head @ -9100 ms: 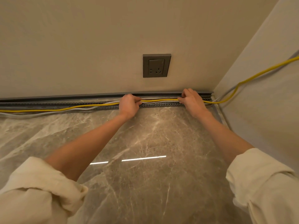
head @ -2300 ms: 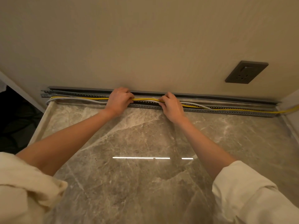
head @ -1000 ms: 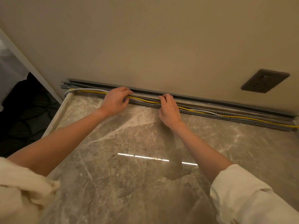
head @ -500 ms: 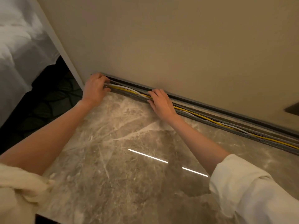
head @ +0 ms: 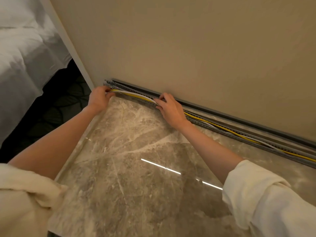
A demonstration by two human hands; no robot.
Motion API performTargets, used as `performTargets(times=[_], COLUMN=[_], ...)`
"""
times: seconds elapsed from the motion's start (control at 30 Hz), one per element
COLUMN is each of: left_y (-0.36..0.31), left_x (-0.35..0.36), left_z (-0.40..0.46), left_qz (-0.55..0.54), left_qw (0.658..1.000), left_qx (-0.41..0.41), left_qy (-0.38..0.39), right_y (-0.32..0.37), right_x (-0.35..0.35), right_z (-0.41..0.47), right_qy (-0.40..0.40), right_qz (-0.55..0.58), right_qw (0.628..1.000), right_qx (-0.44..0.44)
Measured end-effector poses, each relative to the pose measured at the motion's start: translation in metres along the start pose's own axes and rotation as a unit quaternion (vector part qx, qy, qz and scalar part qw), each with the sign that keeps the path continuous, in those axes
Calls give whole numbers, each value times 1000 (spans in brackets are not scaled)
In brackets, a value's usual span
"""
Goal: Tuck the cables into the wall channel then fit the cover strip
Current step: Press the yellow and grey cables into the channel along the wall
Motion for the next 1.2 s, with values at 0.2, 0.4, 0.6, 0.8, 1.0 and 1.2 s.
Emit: performTargets(times=[0.2,0.4,0.6,0.8,1.0,1.2], left_y=[3,-25,-35,-27,-17,-15], left_x=[-10,-36,-36,-31,-30,-37], left_z=[5,19,20,20,19,15], left_qz=[54,211,311,335,374,444], left_qw=[995,950,908,895,868,818], left_qx=[79,229,280,295,325,362], left_qy=[42,-22,-17,-16,-17,-51], right_y=[-4,-9,-13,-14,-14,-14], right_x=[2,4,2,1,1,4], right_z=[-1,-2,1,3,4,4], right_qy=[-2,-4,14,25,27,30], right_qz=[13,60,76,89,86,84], right_qw=[1000,998,997,995,996,996], right_qx=[-9,12,16,19,20,14])
Point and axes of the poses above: each hand's wrist, its own z-axis towards the middle knuckle, its own x-axis out of the palm, y = z × x, the point moved 4 cm from there along z, towards the middle knuckle, and after that the axes turned 12 degrees about -x, right-handed, at the moved point
